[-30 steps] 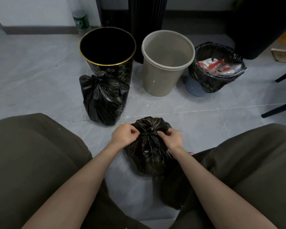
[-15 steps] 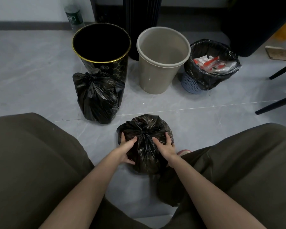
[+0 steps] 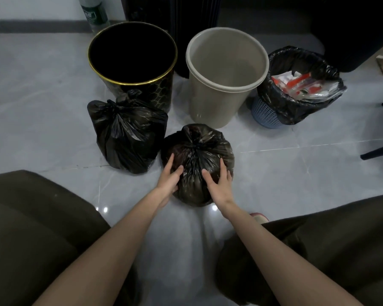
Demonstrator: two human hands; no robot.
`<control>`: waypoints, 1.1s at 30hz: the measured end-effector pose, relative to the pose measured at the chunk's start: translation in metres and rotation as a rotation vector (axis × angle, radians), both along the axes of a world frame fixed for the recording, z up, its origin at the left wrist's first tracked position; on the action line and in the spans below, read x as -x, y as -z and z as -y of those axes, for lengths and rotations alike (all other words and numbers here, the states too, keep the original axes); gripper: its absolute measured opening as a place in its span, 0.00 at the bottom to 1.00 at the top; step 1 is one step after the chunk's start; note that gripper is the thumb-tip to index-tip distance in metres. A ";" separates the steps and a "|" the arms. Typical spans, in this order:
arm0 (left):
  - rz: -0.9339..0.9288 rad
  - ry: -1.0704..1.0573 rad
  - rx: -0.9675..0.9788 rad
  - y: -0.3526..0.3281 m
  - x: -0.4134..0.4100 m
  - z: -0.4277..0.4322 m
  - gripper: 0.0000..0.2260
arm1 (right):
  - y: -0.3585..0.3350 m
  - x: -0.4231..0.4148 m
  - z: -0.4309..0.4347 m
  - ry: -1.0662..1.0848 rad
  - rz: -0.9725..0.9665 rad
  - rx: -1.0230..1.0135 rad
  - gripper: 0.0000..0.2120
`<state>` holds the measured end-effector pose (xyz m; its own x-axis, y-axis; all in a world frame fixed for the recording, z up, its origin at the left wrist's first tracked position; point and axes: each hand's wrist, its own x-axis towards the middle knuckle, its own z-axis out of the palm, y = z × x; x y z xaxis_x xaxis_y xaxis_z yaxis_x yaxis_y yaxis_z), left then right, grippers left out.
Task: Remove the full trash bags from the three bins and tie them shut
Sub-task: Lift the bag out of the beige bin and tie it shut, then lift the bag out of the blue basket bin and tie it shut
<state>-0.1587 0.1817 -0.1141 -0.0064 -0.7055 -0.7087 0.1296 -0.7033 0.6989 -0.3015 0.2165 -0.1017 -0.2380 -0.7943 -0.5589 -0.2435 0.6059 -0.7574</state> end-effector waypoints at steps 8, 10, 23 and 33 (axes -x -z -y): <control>0.147 0.055 0.176 0.007 -0.001 0.056 0.25 | 0.001 -0.002 0.053 -0.019 0.049 0.079 0.34; 0.168 0.055 0.194 0.006 -0.004 0.065 0.25 | 0.005 -0.005 0.060 0.006 0.124 0.044 0.37; 0.408 0.201 0.399 -0.033 -0.012 0.074 0.21 | -0.026 0.015 0.080 -0.079 0.219 -0.072 0.27; 0.541 0.372 0.593 -0.092 0.024 0.097 0.20 | -0.075 0.090 0.115 -0.213 -0.506 0.329 0.21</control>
<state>-0.1823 0.0846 -0.0218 -0.0784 -0.9769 -0.1988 -0.4890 -0.1361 0.8616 -0.3914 0.1017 -0.0264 -0.2264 -0.9642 -0.1377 -0.7089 0.2601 -0.6556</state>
